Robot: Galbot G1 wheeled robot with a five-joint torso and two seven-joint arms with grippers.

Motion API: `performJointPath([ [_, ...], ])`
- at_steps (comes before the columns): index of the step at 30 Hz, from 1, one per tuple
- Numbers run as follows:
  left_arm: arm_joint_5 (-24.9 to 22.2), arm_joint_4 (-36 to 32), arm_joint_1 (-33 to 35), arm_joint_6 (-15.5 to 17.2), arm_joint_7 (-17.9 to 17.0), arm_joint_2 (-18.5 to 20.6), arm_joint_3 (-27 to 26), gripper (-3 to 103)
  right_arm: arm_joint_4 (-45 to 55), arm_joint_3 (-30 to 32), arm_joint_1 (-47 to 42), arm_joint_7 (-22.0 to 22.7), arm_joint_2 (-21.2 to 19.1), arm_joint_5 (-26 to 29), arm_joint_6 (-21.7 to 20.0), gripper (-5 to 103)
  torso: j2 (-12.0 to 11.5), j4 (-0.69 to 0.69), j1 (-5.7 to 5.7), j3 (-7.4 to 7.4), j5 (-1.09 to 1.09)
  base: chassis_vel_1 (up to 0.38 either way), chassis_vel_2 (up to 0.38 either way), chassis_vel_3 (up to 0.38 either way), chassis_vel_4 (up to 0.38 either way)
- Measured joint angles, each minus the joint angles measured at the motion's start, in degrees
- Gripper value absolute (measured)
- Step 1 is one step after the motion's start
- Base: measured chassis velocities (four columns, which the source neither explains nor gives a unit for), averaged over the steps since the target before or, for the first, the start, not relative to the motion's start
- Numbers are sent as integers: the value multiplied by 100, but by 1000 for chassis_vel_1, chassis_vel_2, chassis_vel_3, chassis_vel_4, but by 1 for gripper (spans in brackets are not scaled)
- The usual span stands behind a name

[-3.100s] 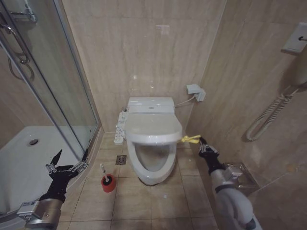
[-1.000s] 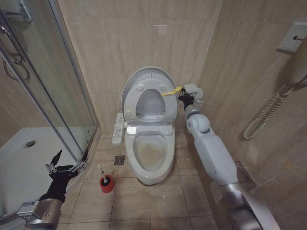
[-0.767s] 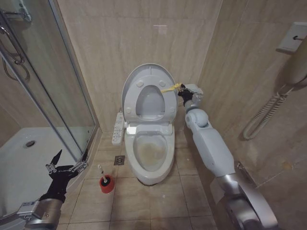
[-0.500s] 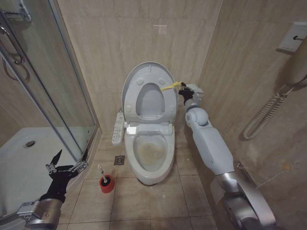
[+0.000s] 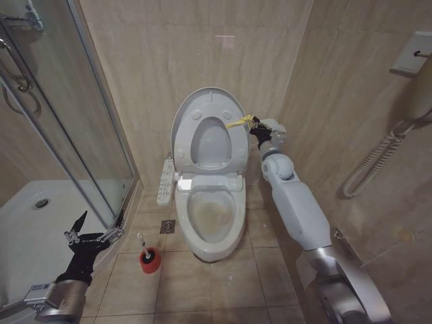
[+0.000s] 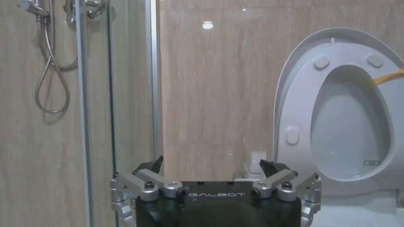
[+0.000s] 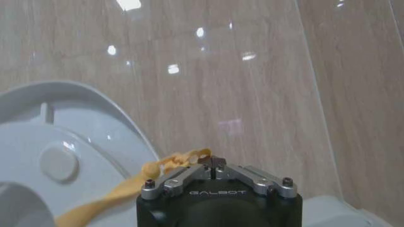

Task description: Open the toilet lid, clean the toilet bowl with a toilet brush, close the toilet lid, and flush.

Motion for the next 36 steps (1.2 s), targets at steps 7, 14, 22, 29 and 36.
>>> performJointPath([
  [7,0,0,-1,0,0,0,0,100,16,1,-40,9,1,44,98,0,-1,1,5,2,0,-77,91,80,-88],
  [14,0,0,-1,0,0,0,0,100,-26,-1,10,2,-103,11,133,0,-1,0,1,1,0,-4,12,1,-7],
  [22,0,0,-1,0,0,0,0,100,-468,-153,410,13,-118,-87,157,0,-1,1,1,1,0,0,0,0,0],
  [29,0,0,-1,0,0,0,0,100,-849,-233,669,10,44,-242,241,0,-1,1,1,1,0,0,0,0,0],
  [36,0,0,-1,0,0,0,0,100,-1274,-352,1029,14,177,-366,320,0,-1,1,2,1,0,0,0,0,0],
])
